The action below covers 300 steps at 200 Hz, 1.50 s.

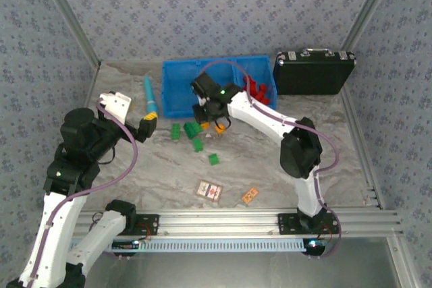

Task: Sort the legos into containers by color
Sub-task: Pick up the lego from the center of the table, then place the lego in the container, then pick up the lego from the center of the table.

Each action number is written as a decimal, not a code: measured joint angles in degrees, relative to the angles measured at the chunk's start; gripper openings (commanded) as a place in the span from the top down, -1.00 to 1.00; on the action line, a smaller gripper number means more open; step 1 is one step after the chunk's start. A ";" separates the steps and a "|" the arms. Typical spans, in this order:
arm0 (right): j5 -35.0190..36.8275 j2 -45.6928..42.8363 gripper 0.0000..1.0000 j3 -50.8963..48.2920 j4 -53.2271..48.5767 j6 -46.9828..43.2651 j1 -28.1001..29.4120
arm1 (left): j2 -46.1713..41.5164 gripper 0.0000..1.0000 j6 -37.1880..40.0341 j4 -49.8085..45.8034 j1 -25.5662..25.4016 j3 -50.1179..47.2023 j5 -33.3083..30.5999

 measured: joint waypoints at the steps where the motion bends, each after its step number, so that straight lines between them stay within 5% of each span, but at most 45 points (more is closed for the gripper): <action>1: -0.07 0.04 0.69 0.28 0.00 -0.11 0.00 | 0.00 -1.00 0.00 -0.02 -0.04 0.00 -0.02; 51: 0.87 11.98 0.69 19.96 5.25 -8.76 -1.29 | -0.83 -1.00 0.00 -0.13 -0.28 0.00 0.20; 89: 4.46 23.85 0.67 23.15 11.15 -14.38 -2.25 | -0.59 -1.00 0.00 -0.31 -0.28 0.00 0.20; 140: 4.46 29.31 0.33 24.83 13.53 -17.49 -1.79 | 0.22 -1.00 -0.02 -0.35 -0.28 -0.02 0.22; 173: 4.07 24.65 0.12 17.31 16.76 -17.97 -1.07 | 0.11 -1.00 -0.11 -0.28 -0.28 -0.24 0.59; 226: 6.01 8.31 0.11 -0.70 17.62 -17.38 0.94 | -0.57 -1.00 -0.20 -0.28 -0.72 -0.28 1.29; 300: 9.22 -11.58 -0.04 -26.12 13.05 -2.51 7.54 | -2.01 -1.00 -0.66 -0.13 -1.46 -0.28 2.40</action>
